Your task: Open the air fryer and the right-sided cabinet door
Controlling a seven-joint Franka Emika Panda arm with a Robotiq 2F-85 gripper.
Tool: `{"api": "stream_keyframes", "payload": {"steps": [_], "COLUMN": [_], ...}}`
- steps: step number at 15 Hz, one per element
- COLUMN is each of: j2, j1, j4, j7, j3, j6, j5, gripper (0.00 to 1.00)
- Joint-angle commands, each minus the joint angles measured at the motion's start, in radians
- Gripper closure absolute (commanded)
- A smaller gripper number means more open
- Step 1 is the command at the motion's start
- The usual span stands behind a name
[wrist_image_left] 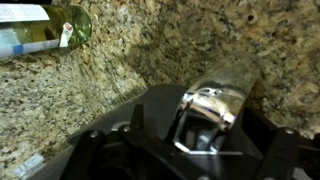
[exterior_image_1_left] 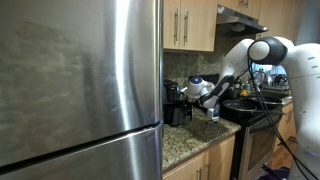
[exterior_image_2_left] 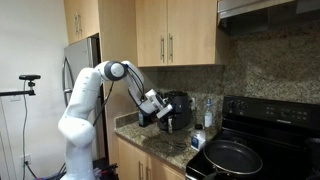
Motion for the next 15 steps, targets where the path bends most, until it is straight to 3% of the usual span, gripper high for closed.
{"api": "stream_keyframes", "payload": {"steps": [1, 4, 5, 7, 15], "j2": [0.0, 0.0, 0.058, 0.071, -0.165], "j1": [0.016, 0.024, -0.082, -0.119, 0.014], "j4": [0.0, 0.001, 0.031, 0.06, -0.072], "j7": [0.075, 0.108, -0.023, -0.124, 0.068], "j3": [-0.026, -0.037, 0.053, 0.099, 0.061], "j6": [0.022, 0.028, 0.022, -0.046, 0.122], "j5": [-0.077, -0.093, 0.033, 0.232, 0.078], "gripper": [0.0, 0.0, 0.0, 0.0, 0.0]}}
